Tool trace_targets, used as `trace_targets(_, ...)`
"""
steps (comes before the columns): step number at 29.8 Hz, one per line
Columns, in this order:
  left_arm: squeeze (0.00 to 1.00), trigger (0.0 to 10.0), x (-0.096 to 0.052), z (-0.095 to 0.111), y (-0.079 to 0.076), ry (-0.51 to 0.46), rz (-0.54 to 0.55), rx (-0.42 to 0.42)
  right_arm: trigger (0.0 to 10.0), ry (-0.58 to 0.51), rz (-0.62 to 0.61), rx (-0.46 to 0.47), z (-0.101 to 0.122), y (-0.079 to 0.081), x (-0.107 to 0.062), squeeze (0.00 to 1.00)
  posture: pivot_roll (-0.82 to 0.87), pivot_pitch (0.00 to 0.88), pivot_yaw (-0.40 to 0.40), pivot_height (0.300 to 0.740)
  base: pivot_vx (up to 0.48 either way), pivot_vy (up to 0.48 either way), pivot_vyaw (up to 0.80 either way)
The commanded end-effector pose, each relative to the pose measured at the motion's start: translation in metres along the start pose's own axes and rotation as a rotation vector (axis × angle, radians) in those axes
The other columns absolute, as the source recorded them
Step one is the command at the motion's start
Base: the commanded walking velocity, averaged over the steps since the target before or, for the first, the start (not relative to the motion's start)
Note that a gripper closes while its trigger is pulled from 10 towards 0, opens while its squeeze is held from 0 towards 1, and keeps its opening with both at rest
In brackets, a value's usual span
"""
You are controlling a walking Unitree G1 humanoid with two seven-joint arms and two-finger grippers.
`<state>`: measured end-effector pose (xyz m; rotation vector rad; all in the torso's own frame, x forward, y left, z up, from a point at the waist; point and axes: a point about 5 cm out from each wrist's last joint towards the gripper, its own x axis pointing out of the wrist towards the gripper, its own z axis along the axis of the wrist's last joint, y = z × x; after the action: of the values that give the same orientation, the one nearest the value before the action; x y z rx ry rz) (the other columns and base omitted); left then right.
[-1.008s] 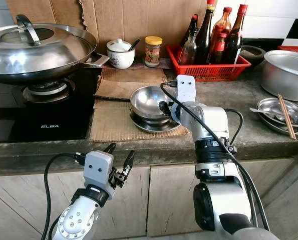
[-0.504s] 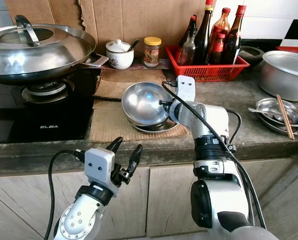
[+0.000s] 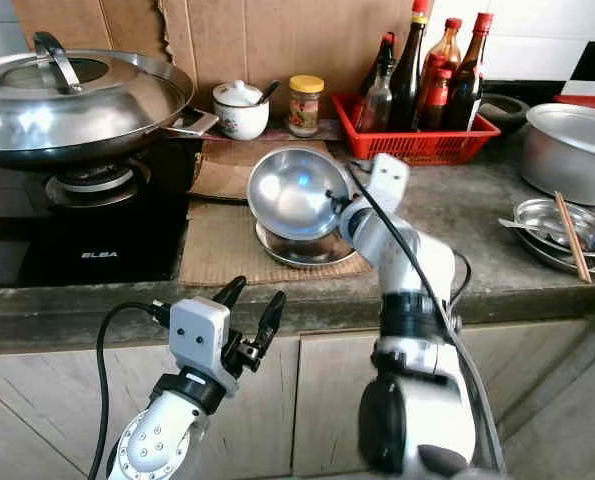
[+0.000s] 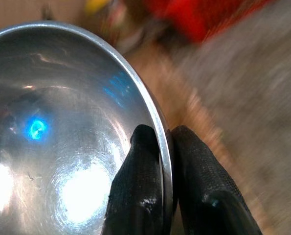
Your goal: Kitchen organization
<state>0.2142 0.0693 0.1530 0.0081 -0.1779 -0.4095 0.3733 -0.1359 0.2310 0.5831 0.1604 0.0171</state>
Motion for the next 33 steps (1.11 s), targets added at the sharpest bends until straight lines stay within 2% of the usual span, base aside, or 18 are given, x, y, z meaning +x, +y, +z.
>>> trace_targets(1, 0.00, 10.0, 0.000, 0.002, 0.000, -0.011, -0.004, 0.002, 0.0, -0.133, -0.006, 0.027, 0.016, -0.001, -0.011, 0.00, 0.06, 0.000, -0.090, 0.740, 0.000, 0.000, 0.00)
trace_targets(2, 0.00, 10.0, 0.000, 0.001, 0.000, -0.010, -0.005, 0.003, 0.0, -0.184, -0.026, 0.001, 0.018, -0.004, -0.016, 0.00, 0.06, 0.000, -0.088, 0.740, 0.000, 0.000, 0.00)
trace_targets(3, 0.00, 10.0, 0.000, 0.001, 0.000, -0.009, -0.006, 0.001, 0.0, -0.270, -0.036, -0.082, 0.023, -0.006, -0.025, 0.00, 0.06, 0.000, -0.088, 0.740, 0.000, 0.000, 0.00)
trace_targets(4, 0.00, 10.0, 0.000, 0.001, 0.000, -0.009, -0.006, 0.001, 0.0, -0.270, -0.036, -0.082, 0.023, -0.006, -0.025, 0.00, 0.06, 0.000, -0.088, 0.740, 0.000, 0.000, 0.00)
trace_targets(5, 0.00, 10.0, 0.000, 0.001, 0.000, -0.008, -0.007, 0.001, 0.0, -0.351, -0.008, -0.103, 0.026, -0.004, -0.031, 0.00, 0.05, 0.000, -0.084, 0.740, 0.000, 0.000, 0.00)
trace_targets(8, 0.00, 10.0, 0.000, 0.000, 0.001, -0.007, -0.012, 0.003, 0.0, -0.457, 0.015, -0.347, 0.028, -0.002, -0.049, 0.00, 0.05, 0.000, -0.078, 0.740, 0.000, 0.000, 0.00)
trace_targets(9, 0.00, 10.0, 0.000, 0.000, 0.001, -0.007, -0.012, 0.003, 0.0, -0.457, 0.015, -0.347, 0.028, -0.002, -0.049, 0.00, 0.05, 0.000, -0.078, 0.740, 0.000, 0.000, 0.00)
trace_targets(11, 0.00, 10.0, 0.001, 0.000, 0.000, -0.008, -0.017, 0.004, 0.0, -0.514, 0.007, -0.524, 0.025, -0.006, -0.060, 0.00, 0.04, 0.000, -0.075, 0.740, 0.000, 0.000, 0.00)
trace_targets(17, 0.00, 10.0, 0.001, 0.001, 0.001, -0.011, -0.017, 0.004, 0.0, -0.557, 0.022, -0.664, 0.023, -0.012, -0.069, 0.00, 0.04, 0.000, -0.073, 0.740, 0.000, 0.000, 0.00)
trace_targets(21, 0.00, 10.0, 0.001, 0.001, 0.002, -0.010, -0.018, 0.006, 0.1, -0.550, -0.005, -0.784, 0.013, -0.034, -0.085, 0.00, 0.04, 0.000, -0.072, 0.740, 0.000, 0.000, 0.00)
trace_targets(22, 0.00, 10.0, 0.001, 0.001, 0.002, -0.009, -0.018, 0.006, 2.7, -0.548, -0.011, -0.792, 0.012, -0.036, -0.086, 0.00, 0.04, 0.000, -0.072, 0.740, 0.000, 0.000, 0.00)
trace_targets(23, 0.00, 10.0, 0.001, 0.001, 0.002, -0.009, -0.016, 0.008, 6.8, -0.549, -0.017, -0.797, 0.011, -0.037, -0.089, 0.00, 0.04, 0.000, -0.071, 0.740, 0.000, 0.000, 0.00)
trace_targets(24, 0.00, 10.0, 0.001, 0.001, 0.002, -0.009, -0.016, 0.008, 6.8, -0.549, -0.017, -0.797, 0.011, -0.037, -0.089, 0.00, 0.04, 0.000, -0.071, 0.740, 0.000, 0.000, 0.00)
trace_targets(26, 0.00, 10.0, 0.000, 0.001, 0.003, -0.009, -0.016, 0.007, 10.0, -0.559, -0.039, -0.776, 0.011, -0.041, -0.093, 0.00, 0.04, 0.000, -0.068, 0.740, 0.000, 0.000, 0.00)
trace_targets(28, 0.00, 10.0, 0.000, 0.001, 0.003, -0.009, -0.016, 0.006, 10.0, -0.568, -0.052, -0.735, 0.012, -0.042, -0.096, 0.00, 0.04, 0.000, -0.068, 0.740, 0.000, 0.000, 0.00)
trace_targets(29, 0.00, 10.0, 0.000, 0.001, 0.003, -0.008, -0.017, 0.006, 10.0, -0.582, -0.068, -0.669, 0.012, -0.042, -0.098, 0.00, 0.04, 0.000, -0.062, 0.740, 0.000, 0.000, 0.00)
trace_targets(31, 0.00, 10.0, 0.001, 0.001, 0.003, -0.008, -0.017, 0.006, 10.0, -0.590, -0.075, -0.653, 0.013, -0.042, -0.098, 0.00, 0.04, 0.000, -0.065, 0.740, 0.000, 0.000, 0.00)
trace_targets(33, 0.00, 10.0, 0.001, 0.001, 0.003, -0.008, -0.017, 0.008, 10.0, -0.587, -0.103, -0.564, 0.015, -0.042, -0.097, 0.00, 0.04, 0.000, -0.062, 0.740, 0.000, 0.000, 0.00)
